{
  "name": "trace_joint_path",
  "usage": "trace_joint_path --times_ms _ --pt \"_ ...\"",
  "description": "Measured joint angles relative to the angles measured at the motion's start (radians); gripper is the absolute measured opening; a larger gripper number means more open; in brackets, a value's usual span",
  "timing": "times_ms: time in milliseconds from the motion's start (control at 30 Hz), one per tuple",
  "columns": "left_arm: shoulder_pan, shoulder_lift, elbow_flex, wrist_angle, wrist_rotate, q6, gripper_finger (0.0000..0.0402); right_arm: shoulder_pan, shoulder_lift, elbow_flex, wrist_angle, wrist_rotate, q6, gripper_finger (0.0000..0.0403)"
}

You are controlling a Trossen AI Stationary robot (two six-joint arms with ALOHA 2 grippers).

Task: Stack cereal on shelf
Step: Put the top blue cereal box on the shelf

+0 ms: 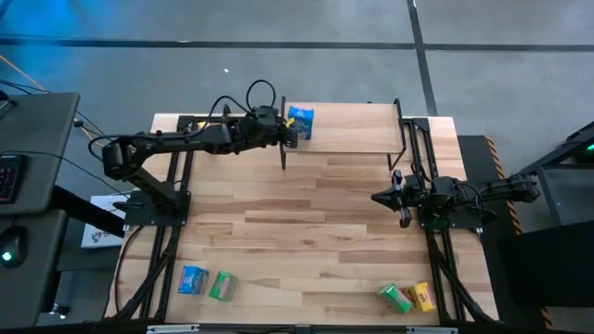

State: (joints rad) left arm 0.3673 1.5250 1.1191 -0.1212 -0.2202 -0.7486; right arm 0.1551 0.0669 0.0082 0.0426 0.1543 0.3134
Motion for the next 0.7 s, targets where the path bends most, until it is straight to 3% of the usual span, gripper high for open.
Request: trace_joint_path --times_ms 167,300,400,500,700 --pt "-0.001 -0.071 0.000 -0.120 0.132 0.059 0.0000 0.000 0.000 0.000 0.000 0.000 0.000 0.0000" --pt "-0.027 -0.188 -0.003 -0.226 0.159 0.191 0.0000 0.000 0.000 0.000 0.000 0.000 0.000 0.0000" --pt "-0.041 -0.304 -0.059 -0.172 0.168 0.241 0.0000 0.000 0.000 0.000 0.000 0.000 0.000 0.0000" --pt "-0.043 -0.424 -0.184 0.019 0.217 0.253 0.0000 0.000 0.000 0.000 0.000 0.000 0.000 0.0000" --pt "-0.046 -0.640 -0.521 0.622 0.384 0.176 0.0000 0.000 0.000 0.000 0.000 0.000 0.000 0.0000"
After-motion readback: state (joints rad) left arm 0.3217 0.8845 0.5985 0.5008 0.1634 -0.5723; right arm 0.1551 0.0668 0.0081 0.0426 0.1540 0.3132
